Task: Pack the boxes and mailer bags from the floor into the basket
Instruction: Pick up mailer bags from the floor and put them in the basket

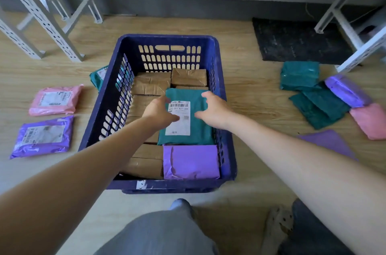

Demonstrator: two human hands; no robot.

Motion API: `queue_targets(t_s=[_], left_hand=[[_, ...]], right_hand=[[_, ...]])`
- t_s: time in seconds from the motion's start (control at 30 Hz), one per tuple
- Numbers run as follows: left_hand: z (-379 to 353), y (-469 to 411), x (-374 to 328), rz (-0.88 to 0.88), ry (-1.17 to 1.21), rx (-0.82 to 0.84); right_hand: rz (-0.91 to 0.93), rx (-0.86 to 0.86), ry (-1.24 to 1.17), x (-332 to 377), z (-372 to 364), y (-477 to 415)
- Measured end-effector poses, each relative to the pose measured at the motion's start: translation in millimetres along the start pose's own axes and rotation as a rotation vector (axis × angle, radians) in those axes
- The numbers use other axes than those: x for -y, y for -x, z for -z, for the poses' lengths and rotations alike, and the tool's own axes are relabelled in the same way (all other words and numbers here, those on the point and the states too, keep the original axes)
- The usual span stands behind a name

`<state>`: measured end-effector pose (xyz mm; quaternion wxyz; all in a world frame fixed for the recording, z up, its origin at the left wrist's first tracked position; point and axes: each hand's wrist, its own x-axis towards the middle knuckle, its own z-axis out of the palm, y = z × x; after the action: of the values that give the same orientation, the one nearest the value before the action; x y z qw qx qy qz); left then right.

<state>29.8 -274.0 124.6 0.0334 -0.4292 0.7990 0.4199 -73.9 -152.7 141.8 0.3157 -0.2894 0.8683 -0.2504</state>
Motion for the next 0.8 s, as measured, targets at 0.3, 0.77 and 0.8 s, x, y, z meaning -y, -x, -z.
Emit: queue_targets(t_s=[0.3, 0.77, 0.8], left_hand=[[-27.6, 43.2, -112.4, -0.276, 0.125, 0.05], [-227.4, 41.3, -238.3, -0.186, 0.147, 0.425], [-249.0, 36.7, -240.5, -0.167, 0.147, 0.439]], right_hand=[[-0.008, -0.285, -0.026, -53.8, 113.9, 55.1], [-0.399, -0.455, -0.118, -287.6, 221.6, 87.2], [-0.406, -0.462, -0.142, -309.5, 223.1, 83.2]])
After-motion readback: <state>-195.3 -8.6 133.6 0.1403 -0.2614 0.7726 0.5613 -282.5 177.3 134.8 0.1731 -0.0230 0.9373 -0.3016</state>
